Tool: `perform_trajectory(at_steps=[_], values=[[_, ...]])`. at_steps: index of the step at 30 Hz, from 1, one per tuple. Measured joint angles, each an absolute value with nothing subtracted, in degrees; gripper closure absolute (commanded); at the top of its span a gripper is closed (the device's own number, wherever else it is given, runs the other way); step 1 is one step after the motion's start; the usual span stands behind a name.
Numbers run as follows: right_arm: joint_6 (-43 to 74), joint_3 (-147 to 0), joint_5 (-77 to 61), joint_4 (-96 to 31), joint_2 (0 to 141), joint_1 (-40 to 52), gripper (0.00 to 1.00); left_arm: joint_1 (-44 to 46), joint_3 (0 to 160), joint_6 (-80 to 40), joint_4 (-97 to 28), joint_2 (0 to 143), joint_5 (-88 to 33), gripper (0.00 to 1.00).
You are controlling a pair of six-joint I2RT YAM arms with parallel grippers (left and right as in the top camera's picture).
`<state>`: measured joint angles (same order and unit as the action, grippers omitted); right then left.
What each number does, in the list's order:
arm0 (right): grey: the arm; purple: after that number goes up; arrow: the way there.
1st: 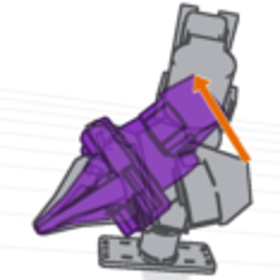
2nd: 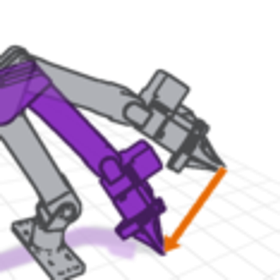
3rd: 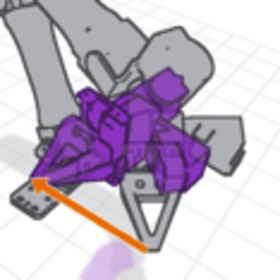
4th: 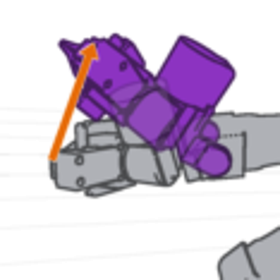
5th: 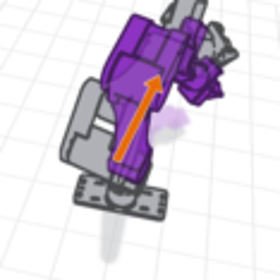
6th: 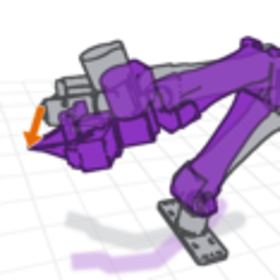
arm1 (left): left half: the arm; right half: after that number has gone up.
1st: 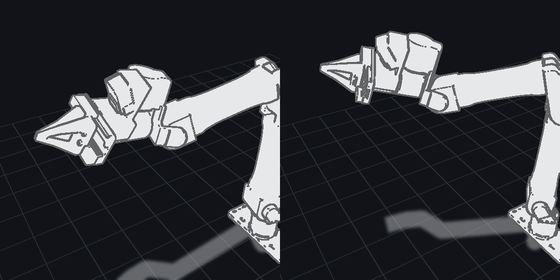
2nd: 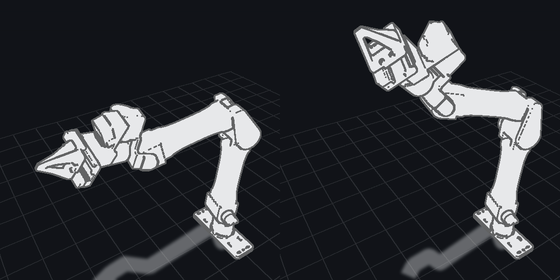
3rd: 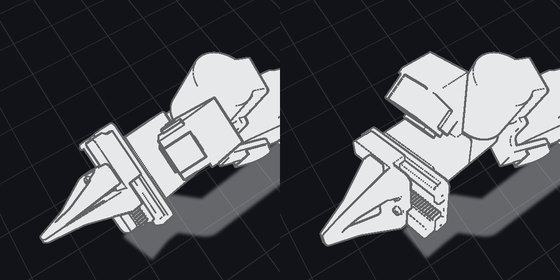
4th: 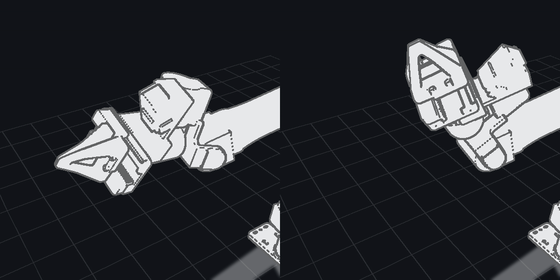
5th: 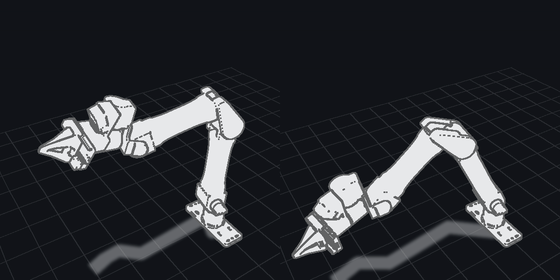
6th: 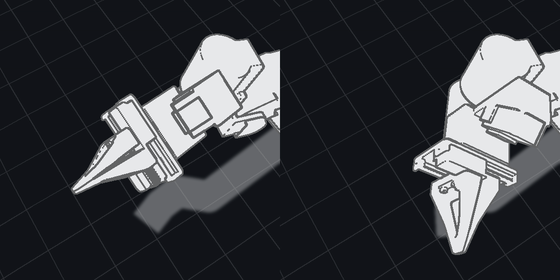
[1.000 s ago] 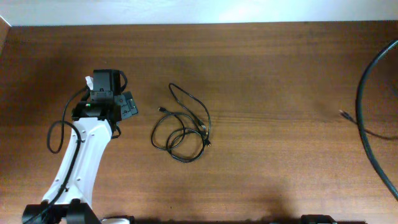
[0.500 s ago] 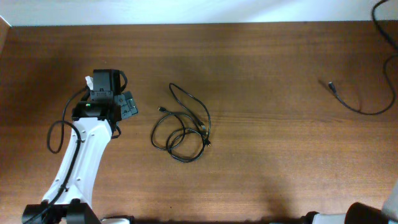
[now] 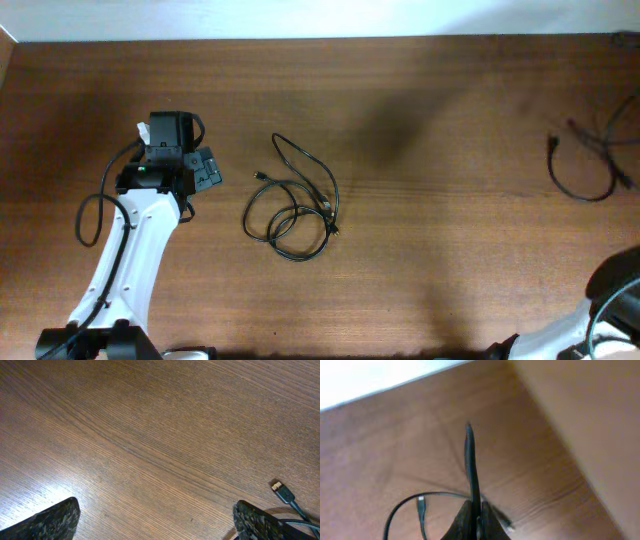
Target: Untangle cables
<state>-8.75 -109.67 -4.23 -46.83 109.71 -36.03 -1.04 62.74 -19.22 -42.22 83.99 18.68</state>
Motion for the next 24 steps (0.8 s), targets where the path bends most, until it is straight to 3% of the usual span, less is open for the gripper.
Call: perform_trajectory(at_steps=[6, 7, 8, 10, 24], values=[[-8.73, -109.62, -10.52, -54.72, 120.05, -36.03, 0.95, -1.04, 62.74, -19.22, -42.22, 83.99, 18.68, 0.01], [-8.73, -109.6, -10.68, -56.07, 122.41, -36.03, 0.87, -1.04, 62.74, -19.22, -42.22, 83.99, 18.68, 0.01], [-8.71, -109.6, -10.66, -56.49, 123.42, -36.03, 0.56, -1.04, 62.74, -19.22, -42.22, 83.99, 18.68, 0.01], [-8.38, -108.9, -10.7, -56.77, 124.68, -36.03, 0.08, -1.04, 62.74, -19.22, -42.22, 83.99, 18.68, 0.01], [-7.92, -108.53, -10.7, -62.39, 124.73, -36.03, 0.05, -1.04, 62.74, -19.22, -42.24, 83.99, 18.68, 0.01]])
